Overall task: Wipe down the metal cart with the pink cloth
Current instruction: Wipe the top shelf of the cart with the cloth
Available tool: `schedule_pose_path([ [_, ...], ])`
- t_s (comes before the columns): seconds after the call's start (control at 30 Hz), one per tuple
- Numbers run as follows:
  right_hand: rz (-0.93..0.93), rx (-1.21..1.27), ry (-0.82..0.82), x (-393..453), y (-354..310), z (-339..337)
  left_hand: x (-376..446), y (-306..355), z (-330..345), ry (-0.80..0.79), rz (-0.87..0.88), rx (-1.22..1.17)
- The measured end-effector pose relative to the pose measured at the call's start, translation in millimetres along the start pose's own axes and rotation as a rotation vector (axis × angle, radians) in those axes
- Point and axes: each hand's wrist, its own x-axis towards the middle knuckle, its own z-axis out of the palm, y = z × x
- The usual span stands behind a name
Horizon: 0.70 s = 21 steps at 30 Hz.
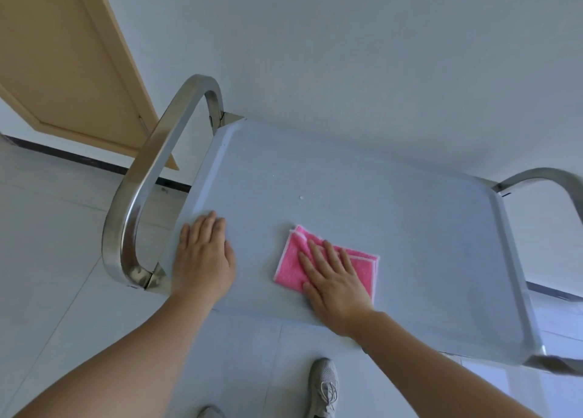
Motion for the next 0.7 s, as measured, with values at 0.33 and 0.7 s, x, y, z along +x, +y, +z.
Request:
schedule_pose_path([
  [0.33, -0.039, -0.021, -0.004, 2.5, 3.4, -2.2, 11.5, -4.3, -4.2, 0.011, 0.069, 0.043],
  [0.7, -0.047, -0.047, 0.052, 73.3, 52.4, -23.0, 9.6, 0.8, -5.5, -0.010, 0.064, 0.036],
])
